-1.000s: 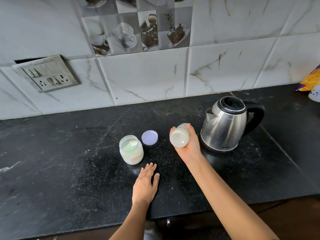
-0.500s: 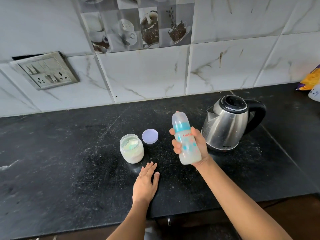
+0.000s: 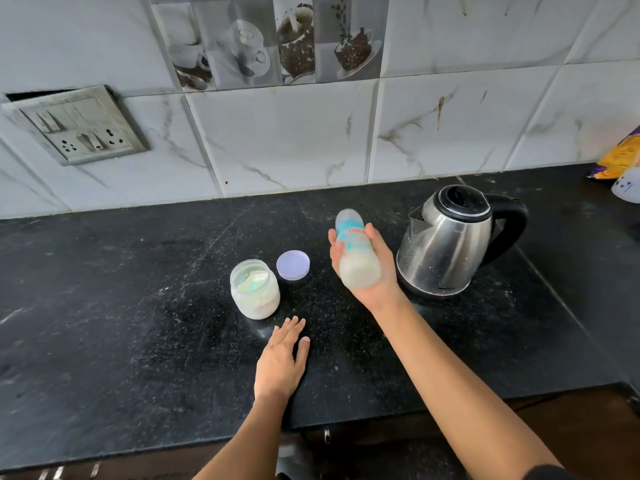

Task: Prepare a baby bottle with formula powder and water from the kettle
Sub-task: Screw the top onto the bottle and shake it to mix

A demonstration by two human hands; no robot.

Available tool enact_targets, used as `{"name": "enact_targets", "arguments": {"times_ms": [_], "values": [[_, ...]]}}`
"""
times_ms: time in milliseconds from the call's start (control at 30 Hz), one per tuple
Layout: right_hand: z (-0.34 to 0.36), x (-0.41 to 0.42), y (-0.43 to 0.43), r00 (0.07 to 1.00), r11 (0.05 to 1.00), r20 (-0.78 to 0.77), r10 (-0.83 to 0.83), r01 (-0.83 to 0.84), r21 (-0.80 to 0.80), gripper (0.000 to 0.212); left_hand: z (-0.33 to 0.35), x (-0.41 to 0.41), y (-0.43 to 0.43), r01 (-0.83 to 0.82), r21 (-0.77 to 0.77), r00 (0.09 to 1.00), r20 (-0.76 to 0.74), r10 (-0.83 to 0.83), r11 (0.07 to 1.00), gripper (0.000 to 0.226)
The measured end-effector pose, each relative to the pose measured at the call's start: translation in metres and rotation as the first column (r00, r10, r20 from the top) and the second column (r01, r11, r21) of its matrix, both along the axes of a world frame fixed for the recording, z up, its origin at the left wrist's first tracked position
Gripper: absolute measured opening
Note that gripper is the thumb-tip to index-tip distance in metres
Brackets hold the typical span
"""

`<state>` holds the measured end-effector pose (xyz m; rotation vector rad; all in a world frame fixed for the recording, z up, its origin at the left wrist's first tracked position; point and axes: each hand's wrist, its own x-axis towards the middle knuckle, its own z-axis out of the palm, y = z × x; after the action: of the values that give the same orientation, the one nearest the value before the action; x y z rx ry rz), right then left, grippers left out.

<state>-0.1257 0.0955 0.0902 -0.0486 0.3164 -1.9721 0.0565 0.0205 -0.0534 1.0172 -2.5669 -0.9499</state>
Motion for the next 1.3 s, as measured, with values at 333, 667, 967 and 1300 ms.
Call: {"name": "enact_targets", "arguments": {"times_ms": [333,667,967,1300], "values": [[-0.004,-0.010,-0.007,0.980,0.983,-0.151,0.129,-0.147,-0.111,0.066,0.000,0.000,0.000,-0.004,-0.008,1.000,-0.008,0.004,1.000,0.041],[-0.012,-0.010,-0.002,0.973,0.964,-0.179,0.144,-0.179,-0.197,0.057,-0.001,0.000,-0.001,0.009,-0.025,1.000,-0.028,-0.010,1.000,0.041],[-0.021,-0.014,-0.003,0.946,0.965,-0.235,0.225,-0.250,-0.082,0.057,-0.001,0.001,-0.001,0.012,-0.027,1.000,-0.027,-0.013,1.000,0.040],[-0.037,-0.007,0.000,0.947,0.961,-0.179,0.267,-0.247,0.126,0.068,0.000,0.001,0.000,0.020,-0.024,0.999,-0.028,-0.021,1.000,0.041]]}}
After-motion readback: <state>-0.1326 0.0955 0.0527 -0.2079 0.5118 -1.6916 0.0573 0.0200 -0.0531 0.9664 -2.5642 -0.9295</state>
